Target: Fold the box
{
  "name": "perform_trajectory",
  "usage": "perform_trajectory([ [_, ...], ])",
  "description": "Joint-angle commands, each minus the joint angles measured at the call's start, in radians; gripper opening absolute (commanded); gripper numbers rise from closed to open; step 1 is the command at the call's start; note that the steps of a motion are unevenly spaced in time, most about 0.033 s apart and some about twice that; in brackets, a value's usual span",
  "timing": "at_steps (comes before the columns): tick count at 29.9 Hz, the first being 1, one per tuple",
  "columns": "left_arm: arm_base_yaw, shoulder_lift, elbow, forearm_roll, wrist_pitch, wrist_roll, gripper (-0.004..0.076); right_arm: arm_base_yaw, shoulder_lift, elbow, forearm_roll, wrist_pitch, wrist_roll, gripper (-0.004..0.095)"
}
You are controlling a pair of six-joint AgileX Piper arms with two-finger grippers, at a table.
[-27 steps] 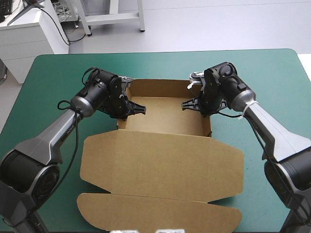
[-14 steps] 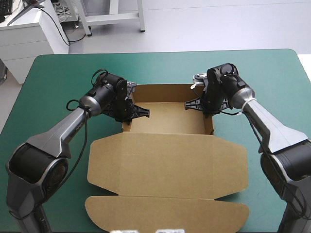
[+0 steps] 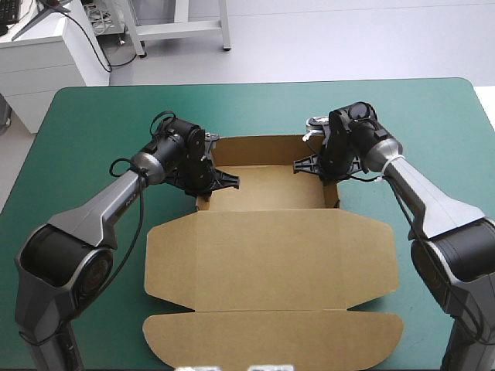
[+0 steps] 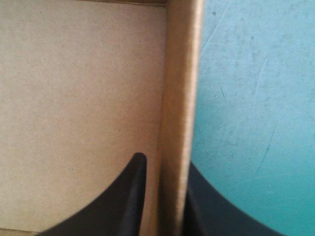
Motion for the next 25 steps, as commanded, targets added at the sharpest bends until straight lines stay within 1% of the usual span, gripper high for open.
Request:
perform_trajectory([
  [1, -0.015, -0.048, -0.036, -0.073, -0.017, 0.037, 0.0044, 0.003, -0.051, -0.030, 0.057, -0.075, -0.013, 0.0422],
  [3, -0.015, -0.046, -0.036, -0.073, -0.017, 0.057, 0.0104, 0.003, -0.051, -0.030, 0.057, -0.075, -0.023, 0.0610],
  [5, -0.015, -0.046, -0.036, -0.076, -0.017, 0.086, 0.0195, 0.003, -0.051, -0.030, 0.057, -0.075, -0.029, 0.0757],
  [6, -0.015, -0.046, -0.036, -0.076, -0.017, 0.089, 0.0241, 0.002, -0.051, -0.030, 0.057, -0.075, -0.029, 0.0810],
  [8, -0.015, -0.046, -0.036, -0.072, -0.017, 0.089, 0.0368, 0.002, -0.051, -0.030, 0.057, -0.075, -0.034, 0.0890],
  [9, -0.015, -0.046, -0.036, -0.072, -0.017, 0.089, 0.0428, 0.002, -0.051, -0.030, 0.057, -0.075, -0.034, 0.0899],
  [10, -0.015, -0.046, -0.036, -0.072, -0.019, 0.089, 0.0471, 0.002, -0.051, -0.030, 0.057, -0.075, -0.034, 0.0897],
  [11, -0.015, -0.046, -0.036, -0.072, -0.019, 0.089, 0.0510, 0.002, -0.051, -0.030, 0.057, -0.074, -0.034, 0.0897],
  [12, -0.015, -0.046, -0.036, -0.072, -0.017, 0.089, 0.0529, 0.002, -0.051, -0.030, 0.057, -0.074, -0.034, 0.0897],
  [16, -0.015, -0.046, -0.041, -0.069, -0.004, 0.089, 0.0529, 0.002, -0.051, -0.030, 0.045, -0.090, -0.034, 0.0897],
  [20, -0.013, -0.046, -0.092, -0.017, 0.018, 0.089, 0.0529, -0.030, -0.051, -0.058, 0.038, -0.091, -0.042, 0.0897],
  [24, 0.008, -0.046, -0.217, 0.025, 0.104, 0.089, 0.0529, -0.087, -0.051, -0.147, 0.099, -0.041, -0.067, 0.0897],
  [25, 0.015, -0.046, -0.249, 0.025, 0.109, 0.089, 0.0529, -0.100, -0.053, -0.172, 0.117, -0.029, -0.081, 0.0897],
])
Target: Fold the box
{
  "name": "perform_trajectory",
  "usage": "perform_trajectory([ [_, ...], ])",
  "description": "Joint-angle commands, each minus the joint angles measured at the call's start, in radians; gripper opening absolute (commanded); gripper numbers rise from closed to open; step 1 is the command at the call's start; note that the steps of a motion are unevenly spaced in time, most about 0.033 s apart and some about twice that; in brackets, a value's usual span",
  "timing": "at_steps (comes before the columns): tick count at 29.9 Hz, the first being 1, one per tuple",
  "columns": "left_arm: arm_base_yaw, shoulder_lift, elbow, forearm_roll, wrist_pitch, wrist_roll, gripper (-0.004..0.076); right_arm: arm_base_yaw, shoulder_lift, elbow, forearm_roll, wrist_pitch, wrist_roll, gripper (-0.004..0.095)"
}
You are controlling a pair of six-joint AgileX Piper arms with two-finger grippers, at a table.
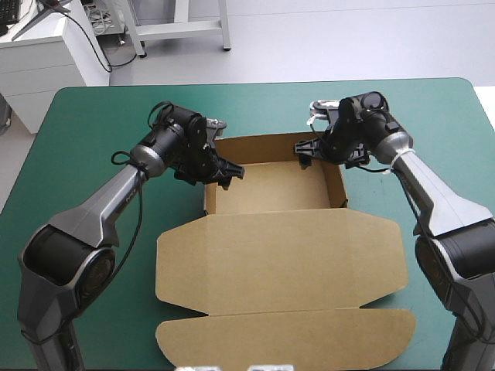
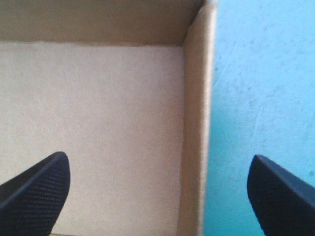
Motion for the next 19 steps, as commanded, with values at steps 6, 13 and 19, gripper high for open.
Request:
perform_trajectory([
  [6, 0.026, -0.102, -0.229, -0.026, 0.067, 0.013, 0.0529, -0.057, -0.076, -0.200, 0.021, 0.108, -0.067, 0.0897],
  [13, 0.026, -0.220, -0.243, -0.025, 0.069, 0.133, 0.0236, -0.057, -0.172, -0.208, 0.015, 0.129, -0.138, 0.0897],
  [19, 0.026, -0.389, -0.142, 0.031, 0.069, 0.152, -0.0003, -0.057, -0.313, -0.138, 0.008, 0.129, -0.174, 0.0895],
])
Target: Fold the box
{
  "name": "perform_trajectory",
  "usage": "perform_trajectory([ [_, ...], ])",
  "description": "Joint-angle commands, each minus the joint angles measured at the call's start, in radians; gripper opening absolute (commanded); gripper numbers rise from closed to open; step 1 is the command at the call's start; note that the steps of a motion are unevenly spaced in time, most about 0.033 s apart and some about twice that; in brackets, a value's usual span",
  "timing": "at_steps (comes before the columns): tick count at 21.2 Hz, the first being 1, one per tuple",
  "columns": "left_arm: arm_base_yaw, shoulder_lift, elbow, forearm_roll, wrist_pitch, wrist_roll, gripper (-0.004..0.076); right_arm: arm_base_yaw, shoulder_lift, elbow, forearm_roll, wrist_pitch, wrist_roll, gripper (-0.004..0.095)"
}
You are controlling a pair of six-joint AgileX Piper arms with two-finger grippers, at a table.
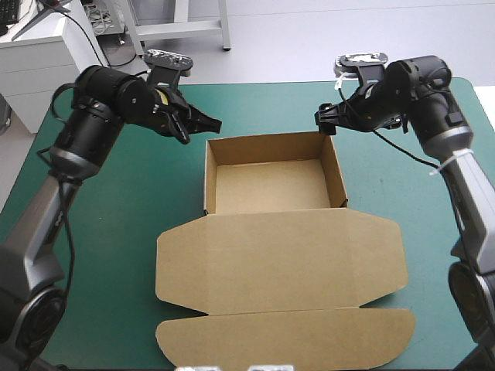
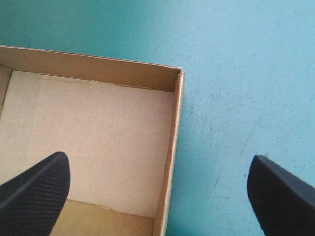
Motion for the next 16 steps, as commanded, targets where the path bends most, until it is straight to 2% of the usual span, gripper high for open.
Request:
perform_trajectory([
  [1, -0.002, -0.153, 0.056, 0.023, 0.050, 0.030, -0.0003, -0.005, -0.141, 0.058, -0.010, 0.006, -0.025, 0.0895],
  [6, -0.002, -0.391, 0.303, 0.037, 0.048, 0.035, -0.0003, -0.005, -0.260, 0.261, -0.018, -0.028, -0.035, 0.0895],
  [12, -0.002, -0.726, 0.679, 0.035, 0.019, 0.019, -0.0003, -0.005, -0.152, 0.278, 0.005, -0.128, 0.008, 0.0892],
  [16, -0.002, -0.935, 0.932, 0.038, -0.136, 0.028, -0.0004, -0.001, -0.022, 0.276, 0.021, -0.149, 0.010, 0.0892],
])
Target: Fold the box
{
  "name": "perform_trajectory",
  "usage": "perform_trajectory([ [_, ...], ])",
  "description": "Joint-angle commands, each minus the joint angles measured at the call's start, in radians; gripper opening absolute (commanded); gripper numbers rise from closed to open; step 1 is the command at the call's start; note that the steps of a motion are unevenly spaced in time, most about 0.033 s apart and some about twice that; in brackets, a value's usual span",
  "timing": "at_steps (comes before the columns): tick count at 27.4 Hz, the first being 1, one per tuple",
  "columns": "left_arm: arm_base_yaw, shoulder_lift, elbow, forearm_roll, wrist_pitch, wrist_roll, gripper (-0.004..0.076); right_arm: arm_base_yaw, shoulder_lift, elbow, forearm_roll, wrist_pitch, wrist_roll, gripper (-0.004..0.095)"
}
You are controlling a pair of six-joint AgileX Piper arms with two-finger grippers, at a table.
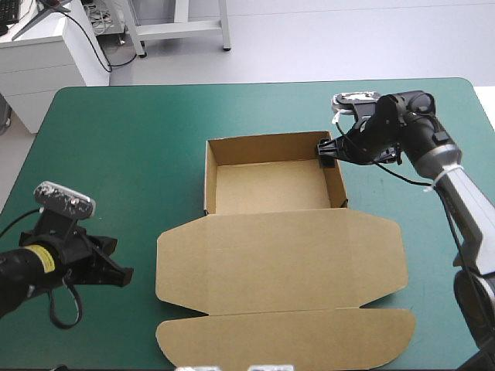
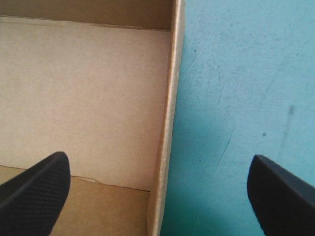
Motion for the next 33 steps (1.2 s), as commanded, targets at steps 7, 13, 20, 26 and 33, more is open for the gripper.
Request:
perform_trajectory([
  [7, -0.002, -0.272, 0.328, 0.003, -0.190, -0.002, -0.0006, 0.009, 0.114, -0.023, 0.003, -0.049, 0.004, 0.0892],
  [13, -0.002, -0.320, 0.368, 0.003, -0.217, -0.002, -0.0007, 0.009, 0.160, -0.023, 0.005, -0.017, 0.004, 0.0891],
  [20, -0.002, -0.327, 0.375, 0.003, -0.229, -0.002, -0.0007, 0.009, 0.171, -0.023, 0.005, 0.008, 0.001, 0.0834],
  [26, -0.002, -0.327, 0.375, 0.003, -0.239, -0.002, -0.0008, 0.009, 0.171, -0.038, 0.000, 0.025, -0.001, 0.0172],
  [33, -0.002, -0.327, 0.375, 0.003, -0.239, -0.002, -0.0008, 0.009, 0.171, -0.158, -0.003, 0.079, -0.011, 0.0000],
])
